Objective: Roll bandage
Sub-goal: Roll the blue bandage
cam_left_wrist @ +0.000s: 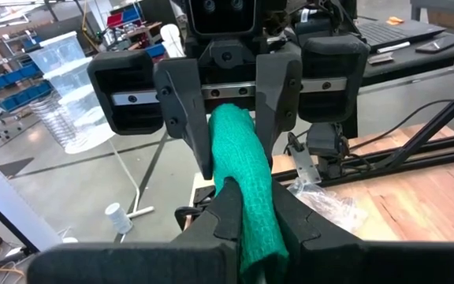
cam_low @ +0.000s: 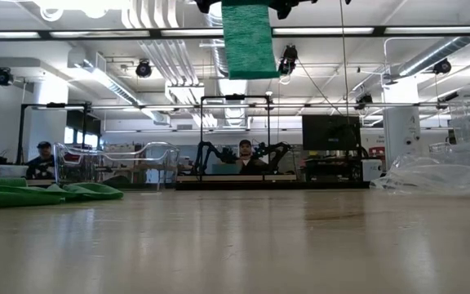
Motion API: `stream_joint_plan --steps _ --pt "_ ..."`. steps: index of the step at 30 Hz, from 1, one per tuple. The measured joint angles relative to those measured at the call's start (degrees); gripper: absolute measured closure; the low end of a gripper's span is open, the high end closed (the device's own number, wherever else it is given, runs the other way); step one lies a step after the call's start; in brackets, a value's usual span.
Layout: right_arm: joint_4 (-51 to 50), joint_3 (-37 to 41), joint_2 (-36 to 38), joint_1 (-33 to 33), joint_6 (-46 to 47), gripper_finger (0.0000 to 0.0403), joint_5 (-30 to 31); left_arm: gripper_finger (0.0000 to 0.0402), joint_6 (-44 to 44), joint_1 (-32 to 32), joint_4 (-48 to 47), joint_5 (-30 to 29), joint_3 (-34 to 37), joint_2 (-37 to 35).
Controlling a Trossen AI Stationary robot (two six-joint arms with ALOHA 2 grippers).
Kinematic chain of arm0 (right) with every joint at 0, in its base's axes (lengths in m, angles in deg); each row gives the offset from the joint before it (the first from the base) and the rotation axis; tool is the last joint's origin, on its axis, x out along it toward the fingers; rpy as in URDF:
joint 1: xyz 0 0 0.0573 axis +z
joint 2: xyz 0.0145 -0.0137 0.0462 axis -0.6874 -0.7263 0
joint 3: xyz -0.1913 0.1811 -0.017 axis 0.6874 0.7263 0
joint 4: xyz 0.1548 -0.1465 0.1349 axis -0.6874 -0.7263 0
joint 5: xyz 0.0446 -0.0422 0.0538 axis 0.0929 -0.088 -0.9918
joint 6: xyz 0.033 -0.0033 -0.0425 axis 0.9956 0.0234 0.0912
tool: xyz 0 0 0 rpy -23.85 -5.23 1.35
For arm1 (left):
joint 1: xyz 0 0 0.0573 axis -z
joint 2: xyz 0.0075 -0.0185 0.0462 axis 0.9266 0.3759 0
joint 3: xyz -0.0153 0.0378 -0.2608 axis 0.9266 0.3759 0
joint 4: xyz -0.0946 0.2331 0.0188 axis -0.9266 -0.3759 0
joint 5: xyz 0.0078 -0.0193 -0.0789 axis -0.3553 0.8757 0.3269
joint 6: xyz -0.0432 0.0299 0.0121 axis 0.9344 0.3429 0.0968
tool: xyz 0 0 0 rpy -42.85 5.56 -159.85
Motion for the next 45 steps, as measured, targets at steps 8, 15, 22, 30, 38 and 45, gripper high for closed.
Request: stream_joint_plan --steps 8,15,22,30,38,45 --pt "-0.22 0.0 0.0 0.0 0.0 0.0304 -0.02 0.0384 -0.04 -0.02 -0.09 -0.02 0.0 0.0" --pt "-0.2 0.0 0.0 0.0 1.96 0.0297 0.0 0.0378 -0.18 -0.02 -0.11 0.0 0.0 0.0" --pt "-0.2 0.0 0.0 0.0 5.09 0.0274 0.07 0.0386 -2.78 -0.02 -0.11 0.02 0.0 0.0" --pt "-0.05 0.02 1.72 -0.02 10.35 0.0209 0.17 0.0386 -7.22 0.0 -0.35 0.02 0.0 -0.11" --pt "0.01 0.03 6.98 -0.06 13.91 0.013 -0.1 0.0386 -17.1 0.13 -0.35 -6.16 0.0 -0.15" --pt "-0.32 3.54 9.95 -0.17 15.07 0.0121 -0.43 0.0386 -36.38 3.26 -0.49 -14.38 0.0 -0.15"
